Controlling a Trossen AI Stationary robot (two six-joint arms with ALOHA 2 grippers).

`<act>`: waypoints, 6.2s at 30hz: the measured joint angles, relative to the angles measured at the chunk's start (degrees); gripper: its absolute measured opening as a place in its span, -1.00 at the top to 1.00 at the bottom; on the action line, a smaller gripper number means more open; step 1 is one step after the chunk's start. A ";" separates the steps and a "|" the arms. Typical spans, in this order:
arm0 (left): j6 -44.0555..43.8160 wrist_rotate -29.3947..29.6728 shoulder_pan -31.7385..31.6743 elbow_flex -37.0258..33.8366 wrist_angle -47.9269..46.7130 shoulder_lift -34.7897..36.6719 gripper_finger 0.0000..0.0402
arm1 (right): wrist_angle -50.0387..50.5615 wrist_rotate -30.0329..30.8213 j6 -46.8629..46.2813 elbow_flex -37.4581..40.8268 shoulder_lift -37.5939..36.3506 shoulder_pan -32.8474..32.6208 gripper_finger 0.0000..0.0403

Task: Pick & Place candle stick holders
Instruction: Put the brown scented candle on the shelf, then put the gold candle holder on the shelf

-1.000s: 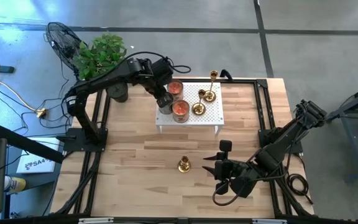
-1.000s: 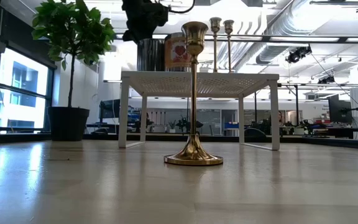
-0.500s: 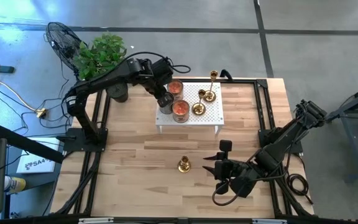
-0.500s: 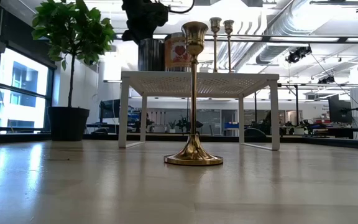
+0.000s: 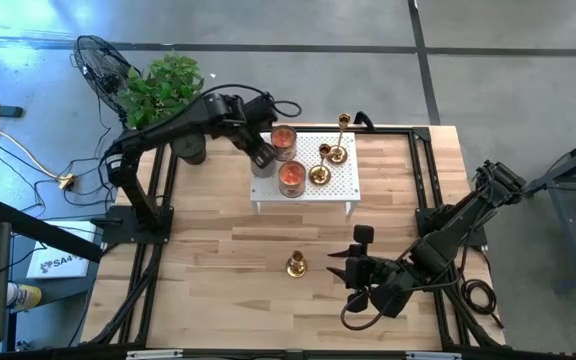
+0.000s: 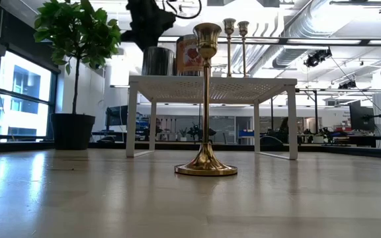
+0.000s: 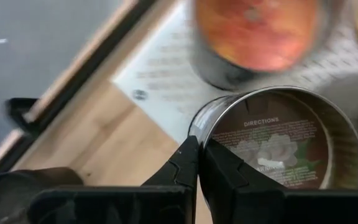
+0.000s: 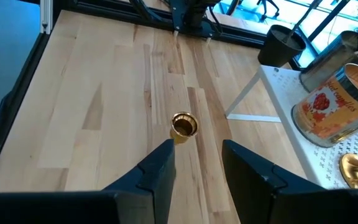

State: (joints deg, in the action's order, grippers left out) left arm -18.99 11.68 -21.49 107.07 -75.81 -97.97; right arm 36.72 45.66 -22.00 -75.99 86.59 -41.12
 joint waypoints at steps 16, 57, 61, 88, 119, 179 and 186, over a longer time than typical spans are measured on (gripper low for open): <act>6.76 -8.24 1.31 0.01 0.28 0.00 0.94 | -0.03 -0.01 -0.04 0.00 0.02 0.00 0.36; 14.00 -6.18 3.17 0.02 2.45 0.00 0.93 | 0.34 -1.09 -1.11 0.00 0.02 0.00 0.36; 12.75 -6.07 3.14 0.07 2.94 0.00 0.81 | 0.34 -1.20 -1.11 0.00 0.02 0.02 0.36; 11.95 -5.50 3.14 7.86 -0.47 0.44 0.45 | 0.38 -1.28 -1.55 0.00 0.02 0.00 0.36; 20.41 -58.28 18.17 17.86 8.91 3.50 0.45 | 0.58 -4.14 -3.74 0.00 0.02 -0.13 0.36; 5.40 9.39 58.59 -3.69 21.77 3.55 0.45 | -3.53 -11.46 -16.31 -0.02 15.95 6.85 -0.23; -0.26 26.77 65.76 -3.69 20.34 3.67 0.45 | -5.85 -11.60 -18.01 -0.02 20.29 8.95 -0.21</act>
State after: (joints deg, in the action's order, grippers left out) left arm -19.25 38.45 44.27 103.37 -55.47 -94.30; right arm 30.87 34.06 -40.01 -76.01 106.88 -32.18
